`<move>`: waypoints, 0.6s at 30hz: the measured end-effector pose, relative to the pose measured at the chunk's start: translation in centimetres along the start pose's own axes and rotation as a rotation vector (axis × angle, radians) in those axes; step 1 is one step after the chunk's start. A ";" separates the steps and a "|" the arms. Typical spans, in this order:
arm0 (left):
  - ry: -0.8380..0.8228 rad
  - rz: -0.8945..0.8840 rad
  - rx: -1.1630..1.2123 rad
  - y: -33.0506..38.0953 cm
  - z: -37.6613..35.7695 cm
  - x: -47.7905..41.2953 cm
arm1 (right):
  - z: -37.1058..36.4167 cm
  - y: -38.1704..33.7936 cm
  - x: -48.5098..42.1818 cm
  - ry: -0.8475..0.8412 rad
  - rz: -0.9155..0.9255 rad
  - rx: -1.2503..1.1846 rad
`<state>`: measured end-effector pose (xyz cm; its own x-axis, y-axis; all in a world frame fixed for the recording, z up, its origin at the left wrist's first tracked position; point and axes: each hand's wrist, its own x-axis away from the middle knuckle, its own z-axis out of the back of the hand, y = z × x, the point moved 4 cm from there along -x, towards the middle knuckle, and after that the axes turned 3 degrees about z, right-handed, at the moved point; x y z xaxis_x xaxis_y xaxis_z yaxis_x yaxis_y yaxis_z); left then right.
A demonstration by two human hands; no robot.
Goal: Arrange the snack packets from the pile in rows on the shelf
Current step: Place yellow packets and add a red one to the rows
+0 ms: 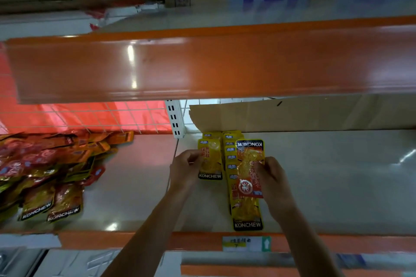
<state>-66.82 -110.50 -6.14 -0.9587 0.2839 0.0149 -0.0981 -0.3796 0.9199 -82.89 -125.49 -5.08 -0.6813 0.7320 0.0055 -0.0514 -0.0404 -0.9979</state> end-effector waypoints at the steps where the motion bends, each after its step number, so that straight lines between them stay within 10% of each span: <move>1: -0.003 -0.025 -0.034 0.0 -0.1 -0.5 | 0.1 0.1 0.0 0.009 -0.006 0.002; 18: -0.004 -0.162 -0.282 -0.5 -1.9 -3.3 | 0.2 0.3 -0.2 0.118 -0.047 0.067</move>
<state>-64.11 -112.93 -7.43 -0.9236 0.3641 -0.1204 -0.3198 -0.5581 0.7657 -82.94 -125.75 -5.34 -0.5869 0.8087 0.0405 -0.1328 -0.0468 -0.9900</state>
